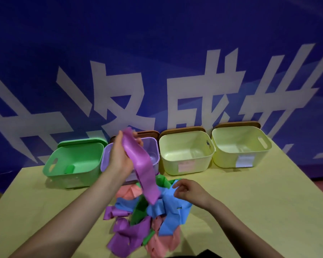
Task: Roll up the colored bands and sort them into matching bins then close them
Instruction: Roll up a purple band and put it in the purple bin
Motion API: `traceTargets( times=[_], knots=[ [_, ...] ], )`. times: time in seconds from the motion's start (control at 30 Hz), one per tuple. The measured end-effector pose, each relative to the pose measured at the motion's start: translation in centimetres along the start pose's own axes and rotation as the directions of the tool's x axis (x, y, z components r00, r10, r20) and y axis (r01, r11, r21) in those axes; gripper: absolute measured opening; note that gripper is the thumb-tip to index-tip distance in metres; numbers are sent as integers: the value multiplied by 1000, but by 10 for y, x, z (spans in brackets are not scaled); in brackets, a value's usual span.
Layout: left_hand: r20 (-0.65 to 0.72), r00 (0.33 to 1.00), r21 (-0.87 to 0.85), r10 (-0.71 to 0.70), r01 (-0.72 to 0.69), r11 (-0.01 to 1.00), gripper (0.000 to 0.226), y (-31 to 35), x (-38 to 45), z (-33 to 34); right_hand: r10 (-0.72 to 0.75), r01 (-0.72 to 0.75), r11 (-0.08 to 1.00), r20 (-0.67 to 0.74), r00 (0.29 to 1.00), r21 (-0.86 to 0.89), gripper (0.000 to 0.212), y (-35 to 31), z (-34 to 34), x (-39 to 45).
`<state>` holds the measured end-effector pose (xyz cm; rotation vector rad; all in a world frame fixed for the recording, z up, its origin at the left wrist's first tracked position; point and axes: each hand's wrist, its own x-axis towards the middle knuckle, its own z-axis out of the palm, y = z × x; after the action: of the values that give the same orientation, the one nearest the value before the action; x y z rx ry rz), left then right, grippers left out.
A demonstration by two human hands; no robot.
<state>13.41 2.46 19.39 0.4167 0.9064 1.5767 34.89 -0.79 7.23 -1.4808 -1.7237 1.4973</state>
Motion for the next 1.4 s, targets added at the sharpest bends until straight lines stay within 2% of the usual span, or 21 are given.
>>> traceTargets(
  times=[0.1, 0.2, 0.27, 0.37, 0.47, 0.6, 0.7, 0.83, 0.93, 1.03, 1.13, 1.23, 1.3, 1.4],
  knots=[
    [33, 999, 262, -7, -2, 965, 33, -18, -20, 11, -196, 213, 976, -233, 953, 52, 15, -25, -3, -4],
    [189, 980, 441, 66, -145, 886, 26, -32, -36, 20, -314, 416, 889, -408, 857, 191, 11, -65, -9, -11],
    [261, 960, 529, 106, -234, 816, 27, -39, -39, 21, -354, 460, 869, -420, 836, 181, 11, -85, -11, -14],
    [310, 950, 615, 50, -240, 751, 30, -44, -38, 19, -359, 451, 876, -397, 845, 168, 7, -98, -11, -10],
    [328, 944, 608, -13, -201, 768, 30, -44, -40, 17, -311, 414, 893, -423, 851, 175, 6, -94, -12, -4],
    [353, 934, 633, -54, -196, 749, 30, -49, -36, 12, -224, 357, 878, -384, 896, 320, 11, -90, -14, -2],
    [324, 942, 611, -91, -135, 780, 30, -55, -32, 12, -242, 348, 904, -372, 896, 250, 12, -86, -17, -3],
    [323, 918, 454, -231, 64, 889, 33, -60, -33, 20, -282, 384, 893, -374, 883, 233, 12, -89, -29, -6],
    [325, 874, 364, -362, 238, 901, 47, -62, -32, 26, -312, 406, 888, -365, 877, 216, 15, -96, -34, -8],
    [372, 822, 338, -431, 313, 888, 46, -63, -30, 26, -298, 416, 862, -375, 878, 289, 19, -104, -38, -9],
    [426, 792, 340, -438, 309, 888, 46, -63, -31, 28, -311, 462, 837, -439, 843, 294, 20, -111, -45, -9],
    [416, 834, 348, -363, 223, 910, 29, -62, -32, 34, -307, 481, 825, -480, 822, 296, 18, -117, -51, -9],
    [392, 862, 425, -320, 139, 895, 23, -61, -31, 37, -293, 465, 828, -465, 836, 314, 18, -118, -53, -7],
    [386, 871, 509, -304, 73, 858, 26, -60, -32, 39, -263, 400, 866, -406, 875, 299, 20, -115, -56, -6]
  ],
)
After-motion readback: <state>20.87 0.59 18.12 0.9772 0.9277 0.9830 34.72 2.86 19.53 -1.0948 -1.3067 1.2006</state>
